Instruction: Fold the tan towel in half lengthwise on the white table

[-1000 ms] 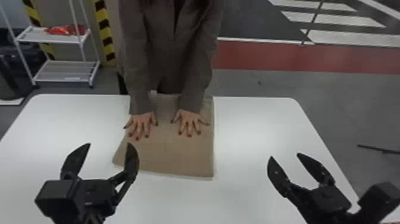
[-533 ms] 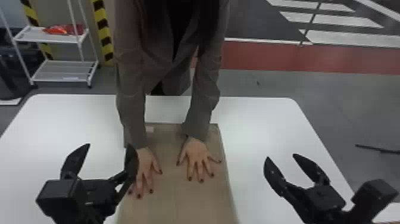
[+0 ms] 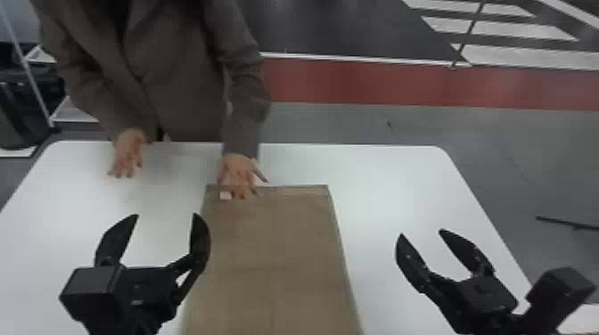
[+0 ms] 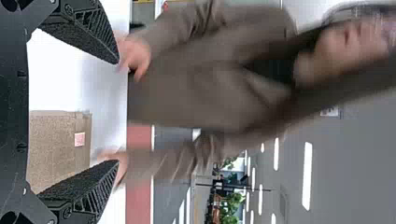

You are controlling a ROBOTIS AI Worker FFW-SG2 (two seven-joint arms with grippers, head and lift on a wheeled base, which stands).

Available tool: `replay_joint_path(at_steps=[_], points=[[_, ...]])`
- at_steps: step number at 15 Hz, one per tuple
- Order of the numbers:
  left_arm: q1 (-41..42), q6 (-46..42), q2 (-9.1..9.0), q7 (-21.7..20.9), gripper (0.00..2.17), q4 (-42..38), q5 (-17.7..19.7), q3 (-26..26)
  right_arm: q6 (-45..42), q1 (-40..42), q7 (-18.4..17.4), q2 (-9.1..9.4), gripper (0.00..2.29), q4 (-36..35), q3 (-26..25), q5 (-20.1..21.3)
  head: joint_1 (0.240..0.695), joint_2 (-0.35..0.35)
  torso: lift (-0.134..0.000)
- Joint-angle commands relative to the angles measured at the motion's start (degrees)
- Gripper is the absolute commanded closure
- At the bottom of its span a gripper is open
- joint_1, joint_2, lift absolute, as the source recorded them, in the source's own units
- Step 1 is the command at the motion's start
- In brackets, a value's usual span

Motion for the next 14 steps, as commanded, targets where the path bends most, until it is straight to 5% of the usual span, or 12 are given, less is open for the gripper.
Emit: replay_joint_path(at_steps=[1, 8, 14], points=[[-0.26, 0.00, -0.15, 0.00, 0.12, 0.28, 0.00, 0.00, 0.00, -0.01, 0.00, 0.09, 0.16, 0.00, 0.00, 0.00, 0.695, -0.126, -0.057], [-1.58, 0.00, -0.15, -0.09, 0.12, 2.22, 0.35, 0.09, 0.35, -1.32, -0.09, 0.00, 0.16, 1.06, 0.26, 1.14, 0.695, -0.127, -0.057], [-9.58, 0.00, -0.15, -0.79, 0.12, 11.36, 2.72, 0.09, 0.35, -7.92, -0.71, 0.09, 0.16, 8.35, 2.99, 6.42, 0.695, -0.116, -0.057]])
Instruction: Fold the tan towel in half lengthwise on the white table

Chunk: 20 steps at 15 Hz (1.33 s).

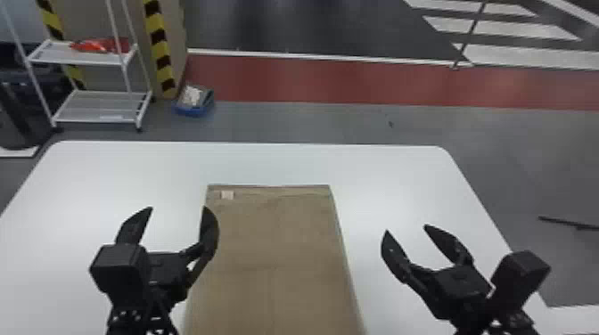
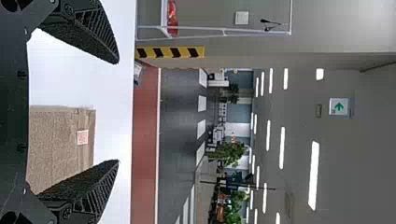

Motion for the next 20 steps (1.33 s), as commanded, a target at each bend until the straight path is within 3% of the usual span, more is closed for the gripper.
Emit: replay_joint_path(at_steps=[1, 6, 12, 20], points=[[-4.89, -0.10, -0.15, -0.26, 0.12, 6.19, 0.85, -0.09, 0.00, -2.77, -0.18, 0.11, 0.16, 2.49, 0.86, 1.97, 0.695, -0.112, -0.057], [-17.99, 0.08, -0.15, -2.28, 0.14, 21.57, 1.46, -1.32, 0.35, -6.72, -0.18, 0.02, 0.16, 9.43, 1.12, 4.08, 0.695, -0.109, -0.057], [-32.49, 0.08, -0.15, -9.40, 0.20, 40.81, 3.66, 2.11, 0.53, -8.13, 0.08, -0.06, 0.16, 11.72, 1.12, 4.69, 0.695, -0.120, -0.057], [-37.77, 4.12, -0.15, -12.74, 0.22, 50.66, 3.13, 3.60, 0.35, -10.94, 0.34, -0.42, 0.16, 14.36, 3.14, 4.69, 0.695, -0.082, -0.057]])
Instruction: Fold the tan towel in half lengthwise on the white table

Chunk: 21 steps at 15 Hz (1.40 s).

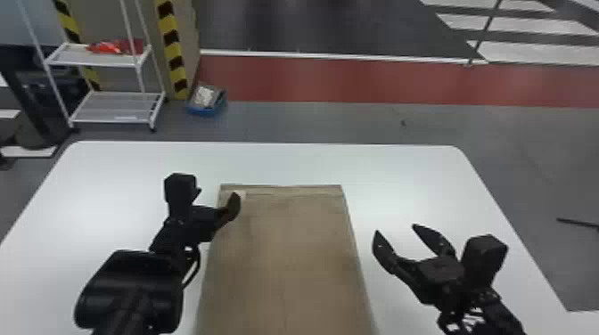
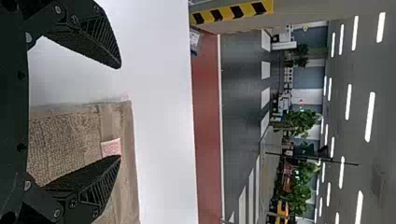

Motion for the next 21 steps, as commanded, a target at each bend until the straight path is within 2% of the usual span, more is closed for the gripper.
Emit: replay_joint_path(at_steps=[1, 5, 8, 17, 21], points=[[-0.50, -0.30, -0.15, -0.14, 0.22, 1.70, -0.36, -0.13, 0.00, -1.08, 0.06, -0.14, 0.16, 0.88, 1.14, 0.03, 0.695, -0.081, -0.057], [-1.56, -5.58, -0.15, -0.31, 0.22, 5.39, -0.36, -0.57, 0.00, -2.22, 0.15, -0.32, 0.16, 2.29, 3.08, 0.29, 0.695, -0.066, -0.057], [-2.43, -5.75, -0.15, -0.49, 0.30, 7.33, -0.45, -0.92, 0.00, -2.22, 0.15, -0.58, 0.16, 2.46, 3.25, 0.29, 0.695, -0.054, -0.057], [-3.05, -8.22, -0.15, -3.13, 0.30, 10.05, -1.41, -1.01, 0.00, -2.75, 0.06, -1.37, 0.16, 2.99, 4.48, 0.20, 0.695, -0.057, -0.057], [-3.31, -8.22, -0.15, -4.44, 0.42, 11.20, -1.68, -1.10, 0.00, -3.28, 0.06, -1.81, 0.16, 3.69, 4.75, -0.06, 0.695, -0.057, -0.057]])
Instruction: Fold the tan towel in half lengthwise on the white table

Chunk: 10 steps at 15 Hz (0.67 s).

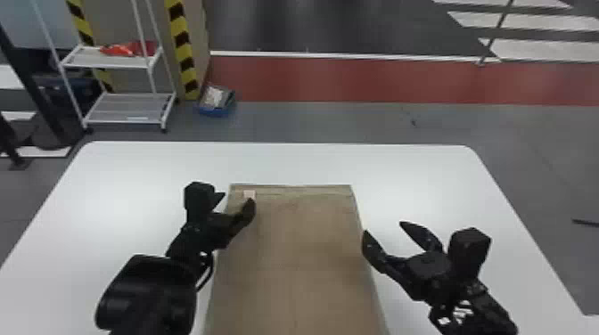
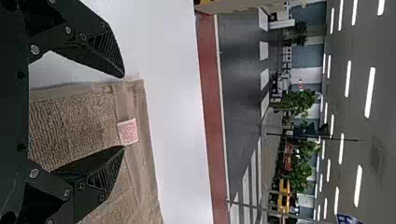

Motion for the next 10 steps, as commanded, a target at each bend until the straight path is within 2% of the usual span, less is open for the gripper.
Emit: replay_joint_path(at_steps=[1, 6, 7, 8, 10], points=[[-0.04, 0.00, -0.15, -0.57, 0.42, 0.59, 0.05, 0.00, -0.07, -0.36, 0.00, -0.11, 0.16, 0.38, 0.03, -0.11, 0.695, -0.059, -0.057], [-0.12, -1.93, -0.15, -0.57, 0.42, 1.30, -0.48, 0.18, -0.07, -0.97, 0.09, -0.38, 0.16, 1.35, 0.65, -0.37, 0.695, -0.058, -0.057], [-0.12, -1.93, -0.15, -0.57, 0.44, 1.47, -0.48, 0.18, -0.07, -0.97, 0.09, -0.38, 0.16, 1.35, 0.74, -0.37, 0.695, -0.057, -0.057], [-0.12, -1.93, -0.15, -0.57, 0.55, 1.65, -0.48, 0.26, -0.07, -0.97, 0.09, -0.38, 0.16, 1.35, 0.82, -0.37, 0.695, -0.057, -0.057], [-0.12, -1.93, -0.15, -1.19, 0.55, 1.74, -0.48, 0.44, -0.07, -1.06, 0.09, -0.38, 0.16, 1.35, 0.91, -0.37, 0.695, -0.054, -0.057]])
